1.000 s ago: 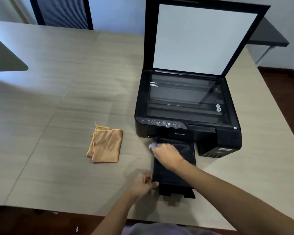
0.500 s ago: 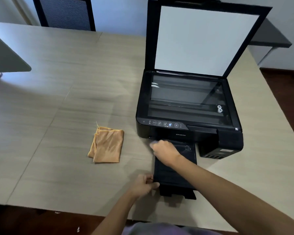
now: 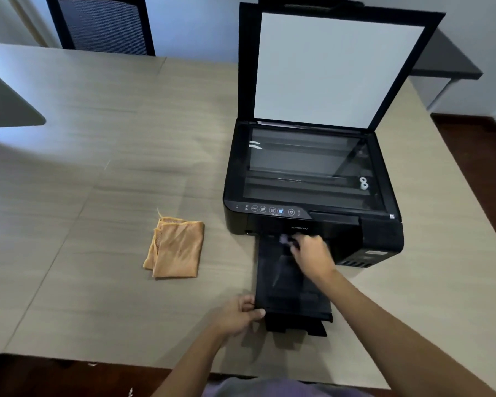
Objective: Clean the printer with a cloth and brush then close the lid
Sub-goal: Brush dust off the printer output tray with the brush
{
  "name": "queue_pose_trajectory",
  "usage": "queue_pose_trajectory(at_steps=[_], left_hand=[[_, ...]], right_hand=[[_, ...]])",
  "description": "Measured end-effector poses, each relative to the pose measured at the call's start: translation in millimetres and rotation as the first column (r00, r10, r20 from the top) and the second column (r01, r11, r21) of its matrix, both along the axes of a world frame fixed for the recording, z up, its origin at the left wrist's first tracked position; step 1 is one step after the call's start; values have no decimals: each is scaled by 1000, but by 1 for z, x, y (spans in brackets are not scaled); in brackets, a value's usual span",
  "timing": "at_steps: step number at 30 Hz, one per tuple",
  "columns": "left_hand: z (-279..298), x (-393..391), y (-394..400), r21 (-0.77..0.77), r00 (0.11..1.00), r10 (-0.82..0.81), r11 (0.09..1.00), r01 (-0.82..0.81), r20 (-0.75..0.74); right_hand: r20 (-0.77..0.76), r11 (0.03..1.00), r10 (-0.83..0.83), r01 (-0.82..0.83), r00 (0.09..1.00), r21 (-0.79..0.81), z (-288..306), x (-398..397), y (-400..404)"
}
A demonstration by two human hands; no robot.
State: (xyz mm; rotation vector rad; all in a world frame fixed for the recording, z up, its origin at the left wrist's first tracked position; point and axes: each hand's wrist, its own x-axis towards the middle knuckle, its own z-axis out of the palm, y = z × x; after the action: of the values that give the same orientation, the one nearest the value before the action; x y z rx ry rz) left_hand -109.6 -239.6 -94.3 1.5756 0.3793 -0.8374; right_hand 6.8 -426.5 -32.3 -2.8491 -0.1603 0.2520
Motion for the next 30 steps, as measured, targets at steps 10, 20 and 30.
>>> queue_pose_trajectory(at_steps=[10,20,30], left_hand=[[-7,-2,0,-17,999,41,999,-40,11],[-13,1,0,-3,1000,22,1000,-22,9],[-16,2,2,-1,1000,6,1000,-6,23]], right_hand=[[101,983,-49,30,994,180,-17,-20,4],[15,861,-490,482,871,161,-2,-21,-16],[34,908,-403,394,915,144,0,-37,-42]])
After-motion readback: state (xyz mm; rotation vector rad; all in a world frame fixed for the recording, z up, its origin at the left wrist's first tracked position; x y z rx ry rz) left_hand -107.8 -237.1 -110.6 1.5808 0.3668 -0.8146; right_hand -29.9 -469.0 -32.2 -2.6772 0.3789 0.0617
